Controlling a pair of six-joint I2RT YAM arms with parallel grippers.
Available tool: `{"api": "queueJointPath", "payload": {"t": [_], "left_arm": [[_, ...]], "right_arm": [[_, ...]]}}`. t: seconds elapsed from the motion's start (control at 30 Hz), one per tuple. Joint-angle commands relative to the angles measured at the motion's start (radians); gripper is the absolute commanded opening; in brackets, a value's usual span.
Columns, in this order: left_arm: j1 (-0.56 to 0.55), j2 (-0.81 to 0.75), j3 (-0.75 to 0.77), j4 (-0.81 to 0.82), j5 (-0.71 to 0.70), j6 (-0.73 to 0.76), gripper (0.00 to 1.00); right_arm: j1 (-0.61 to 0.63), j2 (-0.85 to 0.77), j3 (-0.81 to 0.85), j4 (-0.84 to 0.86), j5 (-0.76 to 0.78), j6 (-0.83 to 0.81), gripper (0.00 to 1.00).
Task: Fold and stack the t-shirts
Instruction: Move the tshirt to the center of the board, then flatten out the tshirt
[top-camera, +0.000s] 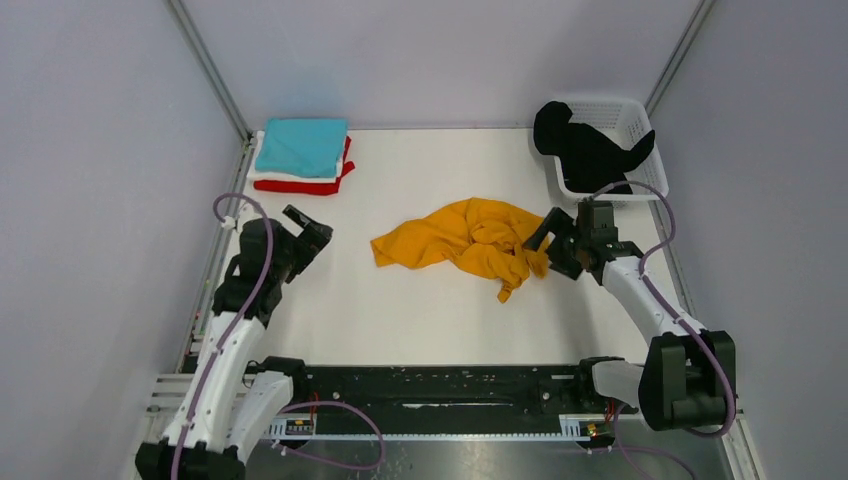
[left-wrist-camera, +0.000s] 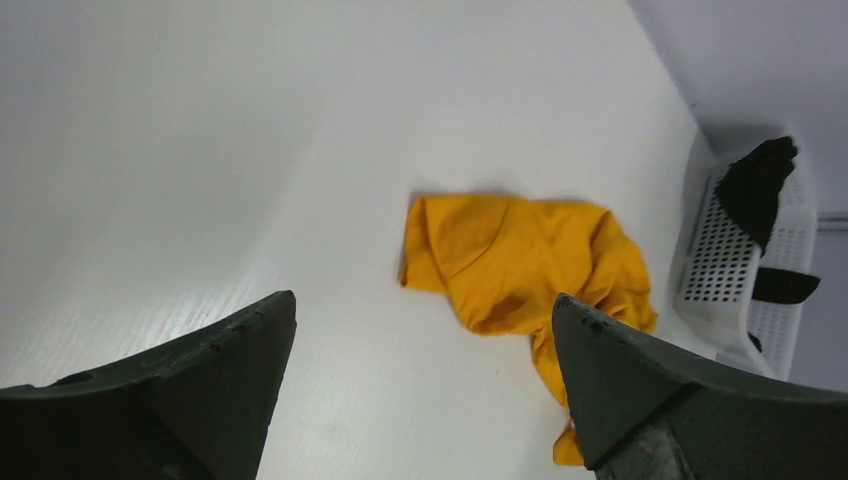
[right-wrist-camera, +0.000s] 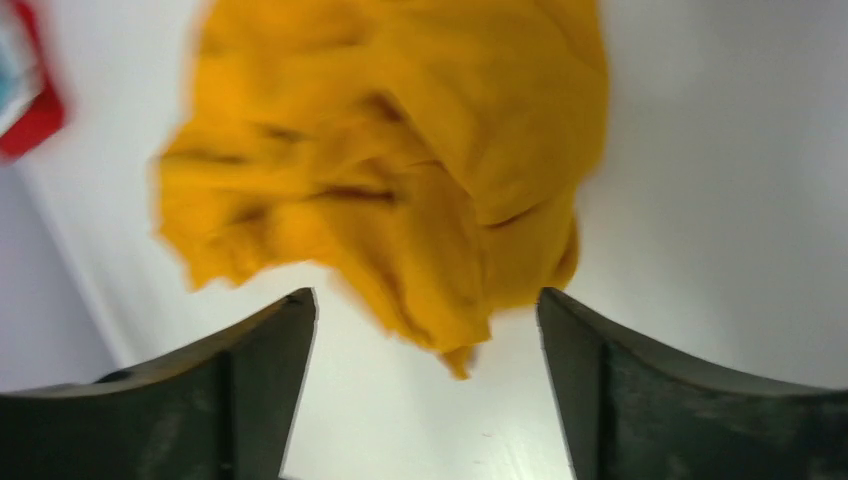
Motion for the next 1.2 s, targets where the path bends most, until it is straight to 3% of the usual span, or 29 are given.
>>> {"api": "queueJointPath", "payload": {"t": [0.0, 0.2, 0.37, 0.57, 0.77, 0.93, 1.0, 1.07, 1.17], "left_arm": [[-0.010, 0.143, -0.018, 0.091, 0.163, -0.011, 0.99], [-0.081, 0.427, 0.029, 0.175, 0.208, 0.028, 0.99], [-0.108, 0.684, 0.140, 0.230, 0.272, 0.049, 0.98], [-0.147, 0.932, 0.270, 0.243, 0.323, 0.051, 0.86], [-0.202, 1.055, 0.326, 0.243, 0.310, 0.051, 0.64], [-0.223, 1.094, 0.322, 0.251, 0.239, 0.032, 0.42], [-0.226, 1.107, 0.331, 0.254, 0.237, 0.031, 0.26], [-0.231, 1.115, 0.337, 0.262, 0.238, 0.031, 0.02], [-0.237, 1.098, 0.323, 0.284, 0.226, 0.032, 0.00]], "right_arm": [[-0.031, -0.090, 0.020, -0.055, 0.229, -0.080, 0.98], [0.004, -0.222, 0.011, -0.116, 0.290, -0.171, 0.99], [0.207, -0.257, -0.031, -0.141, 0.367, -0.201, 0.97], [0.348, -0.243, -0.135, -0.106, 0.394, -0.093, 0.89], [0.451, -0.208, -0.269, 0.015, 0.452, -0.004, 0.83], [0.503, -0.129, -0.356, 0.226, 0.532, 0.038, 0.80], [0.530, -0.076, -0.359, 0.285, 0.582, 0.034, 0.78], [0.551, -0.012, -0.353, 0.329, 0.615, 0.035, 0.76], [0.571, 0.091, -0.332, 0.389, 0.641, 0.043, 0.71]]}}
